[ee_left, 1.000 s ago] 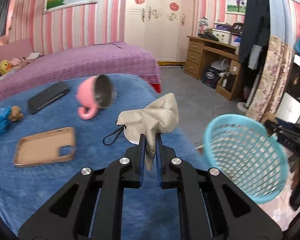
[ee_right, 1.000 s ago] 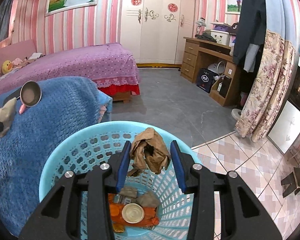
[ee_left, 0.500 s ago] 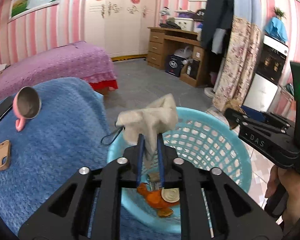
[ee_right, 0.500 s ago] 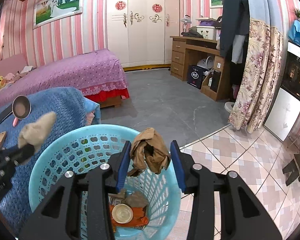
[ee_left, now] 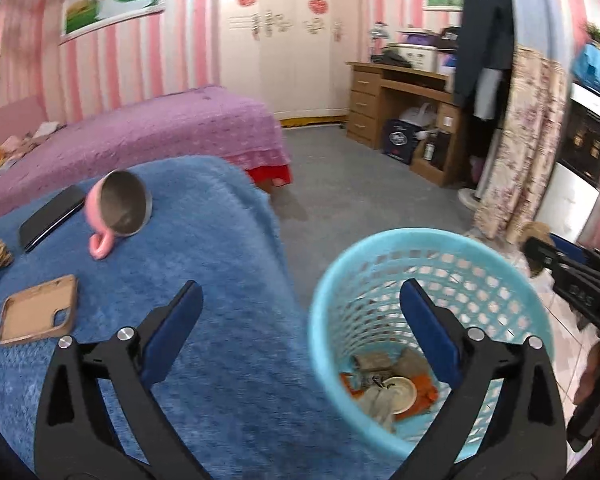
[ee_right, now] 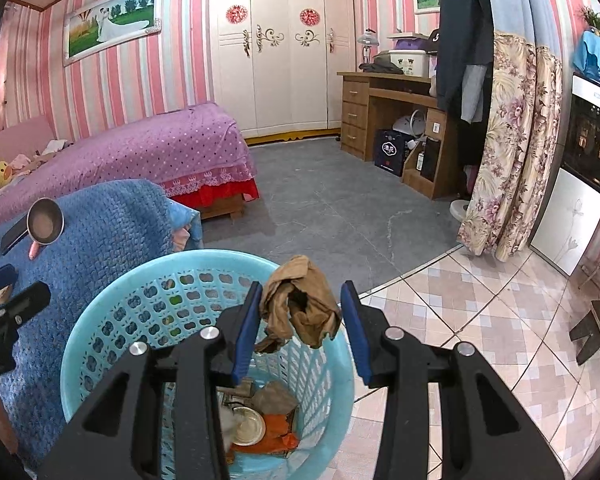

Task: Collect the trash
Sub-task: 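Open the left tool to drop the cloth while the right tool drops the brown fabric, then move both open tools back over the bed toward the blue plastic bag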

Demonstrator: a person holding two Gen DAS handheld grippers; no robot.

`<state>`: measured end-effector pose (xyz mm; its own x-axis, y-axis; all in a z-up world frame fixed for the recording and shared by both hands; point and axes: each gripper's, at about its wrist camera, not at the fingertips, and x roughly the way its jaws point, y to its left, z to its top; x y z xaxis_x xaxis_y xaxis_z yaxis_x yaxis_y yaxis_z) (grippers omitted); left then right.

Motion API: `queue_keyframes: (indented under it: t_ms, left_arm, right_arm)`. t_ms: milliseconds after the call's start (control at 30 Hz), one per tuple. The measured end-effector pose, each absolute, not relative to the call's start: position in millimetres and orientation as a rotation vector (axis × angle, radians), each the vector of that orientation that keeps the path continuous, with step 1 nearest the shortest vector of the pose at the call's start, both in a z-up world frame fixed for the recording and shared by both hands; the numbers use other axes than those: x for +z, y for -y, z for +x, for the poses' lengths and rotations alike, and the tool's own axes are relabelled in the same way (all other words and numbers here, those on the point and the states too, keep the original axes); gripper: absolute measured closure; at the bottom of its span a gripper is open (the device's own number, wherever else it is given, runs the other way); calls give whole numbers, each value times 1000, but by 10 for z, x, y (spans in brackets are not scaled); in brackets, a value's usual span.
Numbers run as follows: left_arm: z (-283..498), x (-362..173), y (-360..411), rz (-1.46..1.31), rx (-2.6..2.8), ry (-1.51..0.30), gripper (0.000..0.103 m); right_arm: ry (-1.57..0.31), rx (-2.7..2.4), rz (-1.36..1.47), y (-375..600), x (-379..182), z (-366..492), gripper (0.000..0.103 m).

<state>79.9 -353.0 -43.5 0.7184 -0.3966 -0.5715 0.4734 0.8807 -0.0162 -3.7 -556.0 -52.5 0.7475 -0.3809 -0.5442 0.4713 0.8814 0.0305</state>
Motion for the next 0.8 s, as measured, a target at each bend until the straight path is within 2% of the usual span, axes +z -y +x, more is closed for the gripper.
queue_keyframes:
  t_ms: [367, 433, 500, 633, 700, 800]
  left_arm:
    - [833, -362, 3195, 130, -409, -580, 6]
    - [816, -326, 3120, 142, -394, -562, 6]
    - [802, -289, 3037, 146, -387, -547, 6]
    - [813, -250, 2900, 135, -377, -545, 6]
    - [825, -224, 2803, 128, -370, -543, 6]
    - [837, -195, 2683, 123, -356, -536, 6]
  right_arm:
    - [-555, -424, 122, 5274, -466, 135, 60]
    - [-558, -423, 109, 5220, -465, 177, 57]
    - [-565, -420, 96, 5156, -468, 219, 42]
    - [-561, -432, 73, 5036, -448, 269, 24]
    - [-548, -451, 79, 4971, -431, 284, 10]
    - [-550, -457, 80, 4903, -422, 334, 7]
